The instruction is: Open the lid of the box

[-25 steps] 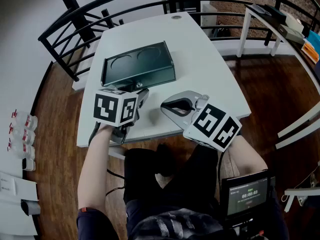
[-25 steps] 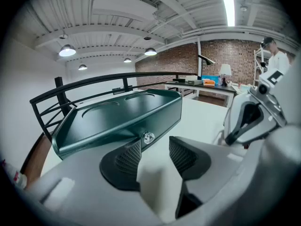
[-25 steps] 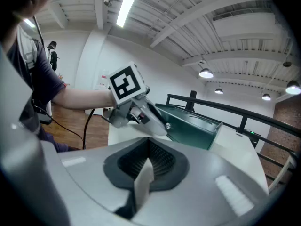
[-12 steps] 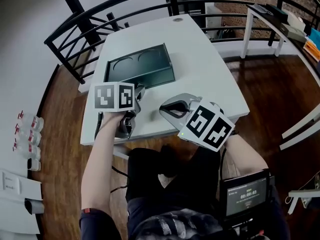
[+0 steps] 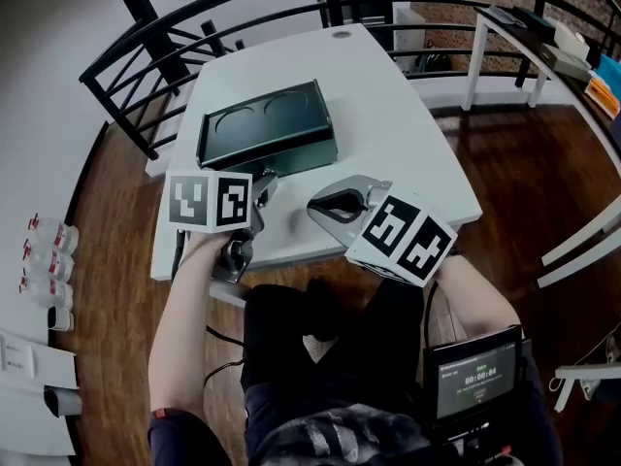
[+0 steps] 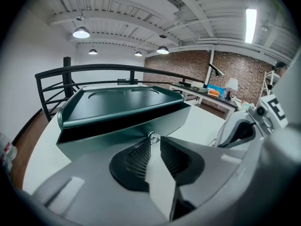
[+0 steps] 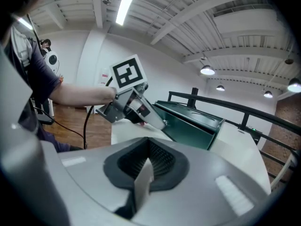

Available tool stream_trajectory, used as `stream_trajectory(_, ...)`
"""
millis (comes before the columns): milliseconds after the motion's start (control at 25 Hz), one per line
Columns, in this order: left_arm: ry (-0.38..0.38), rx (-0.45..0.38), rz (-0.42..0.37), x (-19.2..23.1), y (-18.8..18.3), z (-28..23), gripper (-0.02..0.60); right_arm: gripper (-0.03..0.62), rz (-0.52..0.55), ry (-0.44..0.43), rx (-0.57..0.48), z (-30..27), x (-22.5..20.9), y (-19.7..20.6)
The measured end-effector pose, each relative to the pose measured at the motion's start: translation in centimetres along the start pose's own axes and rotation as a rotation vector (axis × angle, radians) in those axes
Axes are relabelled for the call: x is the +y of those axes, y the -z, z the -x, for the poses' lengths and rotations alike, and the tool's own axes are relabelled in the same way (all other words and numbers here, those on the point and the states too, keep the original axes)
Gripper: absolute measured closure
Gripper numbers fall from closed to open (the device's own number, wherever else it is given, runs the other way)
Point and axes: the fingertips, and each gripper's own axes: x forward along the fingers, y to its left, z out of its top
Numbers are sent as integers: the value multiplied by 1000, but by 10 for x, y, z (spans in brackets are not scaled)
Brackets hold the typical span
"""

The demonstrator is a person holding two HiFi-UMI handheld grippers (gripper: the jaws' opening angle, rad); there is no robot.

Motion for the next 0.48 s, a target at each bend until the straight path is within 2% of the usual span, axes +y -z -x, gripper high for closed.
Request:
stream_trajectory(280,52,1,-77,-23,22,19,502,591,-47,-20,-7,3,-9,4)
stream_trajectory(480,65,-6,-99,-32,32,26,502,591,-126,-119,-66,11,-8,-1)
